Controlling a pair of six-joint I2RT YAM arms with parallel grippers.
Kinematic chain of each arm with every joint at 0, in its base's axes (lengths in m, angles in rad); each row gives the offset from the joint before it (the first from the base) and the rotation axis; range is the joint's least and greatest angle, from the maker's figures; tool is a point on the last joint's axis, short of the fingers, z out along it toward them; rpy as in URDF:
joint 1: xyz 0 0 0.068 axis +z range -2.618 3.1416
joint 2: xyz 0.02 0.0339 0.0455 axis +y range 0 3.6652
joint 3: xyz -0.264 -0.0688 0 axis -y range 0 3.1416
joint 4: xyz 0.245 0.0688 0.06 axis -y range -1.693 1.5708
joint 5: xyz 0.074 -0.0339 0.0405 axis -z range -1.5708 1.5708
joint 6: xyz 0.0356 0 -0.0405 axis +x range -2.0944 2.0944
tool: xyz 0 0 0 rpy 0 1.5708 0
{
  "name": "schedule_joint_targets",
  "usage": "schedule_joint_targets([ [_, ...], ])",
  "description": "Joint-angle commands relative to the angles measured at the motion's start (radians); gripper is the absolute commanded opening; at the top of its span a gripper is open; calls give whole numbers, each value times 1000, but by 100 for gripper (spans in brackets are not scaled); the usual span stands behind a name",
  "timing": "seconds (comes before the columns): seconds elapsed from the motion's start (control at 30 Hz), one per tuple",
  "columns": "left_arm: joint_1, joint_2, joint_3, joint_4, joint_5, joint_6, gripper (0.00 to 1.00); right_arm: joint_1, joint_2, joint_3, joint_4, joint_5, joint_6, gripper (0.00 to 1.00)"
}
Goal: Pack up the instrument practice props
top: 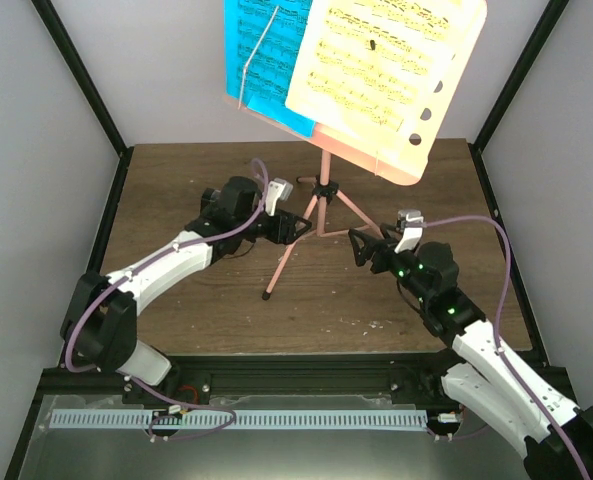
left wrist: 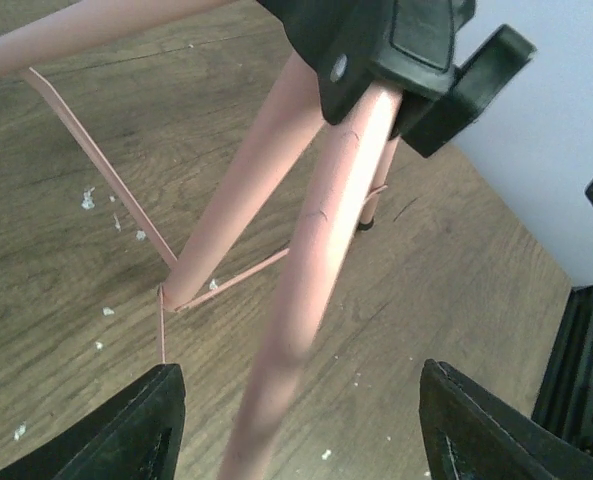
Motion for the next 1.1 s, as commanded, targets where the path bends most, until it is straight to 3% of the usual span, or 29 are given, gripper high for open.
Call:
schedule_joint_targets([
  [0.0, -8, 52, 54, 19, -14, 31, 61, -9, -33, -27, -10, -56, 99, 98],
  [0.27, -31, 86, 63, 29, -24, 76, 36, -8, -70, -59, 13, -131, 268, 100],
  [0.57, -116, 33, -10, 20, -184, 139, 13, -9, -65, -61, 8, -177, 439, 100],
  [0.83, -191, -38, -69, -11, -369, 71, 2, -9, -61, -60, 19, -153, 683, 100],
  [1.07, -218, -107, -154, 19, -377, -14, 4, -10, -7, -59, 72, -135, 905, 100],
])
